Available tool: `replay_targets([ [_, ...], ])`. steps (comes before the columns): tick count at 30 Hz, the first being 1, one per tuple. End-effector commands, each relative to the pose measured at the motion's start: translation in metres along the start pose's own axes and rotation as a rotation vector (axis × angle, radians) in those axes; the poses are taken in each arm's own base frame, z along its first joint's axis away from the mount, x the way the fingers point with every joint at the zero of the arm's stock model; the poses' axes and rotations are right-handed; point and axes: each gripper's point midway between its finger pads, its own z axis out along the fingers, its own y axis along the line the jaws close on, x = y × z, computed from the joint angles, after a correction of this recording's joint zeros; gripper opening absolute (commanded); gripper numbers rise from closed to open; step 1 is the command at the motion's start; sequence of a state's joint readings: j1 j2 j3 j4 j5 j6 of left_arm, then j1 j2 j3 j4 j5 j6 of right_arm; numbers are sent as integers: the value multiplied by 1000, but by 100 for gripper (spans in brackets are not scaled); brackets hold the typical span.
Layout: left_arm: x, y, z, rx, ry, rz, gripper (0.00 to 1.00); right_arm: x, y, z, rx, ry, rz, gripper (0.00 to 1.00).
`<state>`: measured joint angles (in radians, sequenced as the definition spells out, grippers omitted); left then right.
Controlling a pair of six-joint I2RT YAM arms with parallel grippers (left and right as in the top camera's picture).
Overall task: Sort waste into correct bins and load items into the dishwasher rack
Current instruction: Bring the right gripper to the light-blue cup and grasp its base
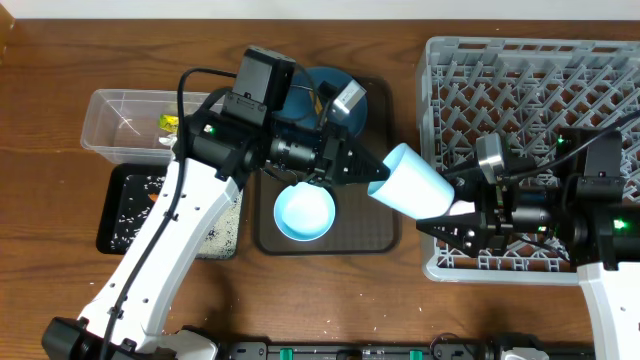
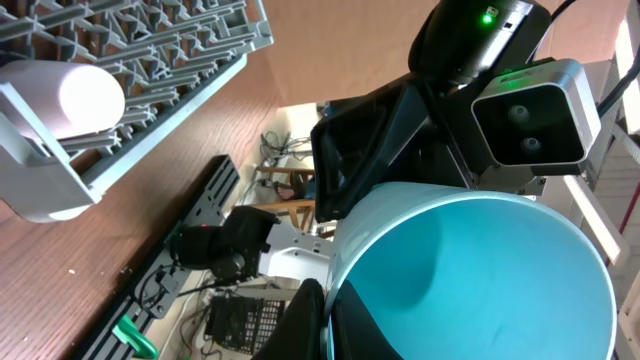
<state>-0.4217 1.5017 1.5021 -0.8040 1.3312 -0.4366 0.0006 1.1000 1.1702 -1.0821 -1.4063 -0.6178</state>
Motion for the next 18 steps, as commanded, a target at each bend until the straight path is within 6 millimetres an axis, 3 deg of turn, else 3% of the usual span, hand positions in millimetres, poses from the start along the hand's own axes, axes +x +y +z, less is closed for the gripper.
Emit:
replay_targets([
  [1,5,-10,2,14,12,48,6,-6,5,2,-33,-13,-34,66],
  [12,13,-8,15,-19,38,57,6,-10,6,2,-43,-25,-41,69],
  [18,16,-7,16,-23,46,39,7,-13,4,2,-40,-28,-41,59],
])
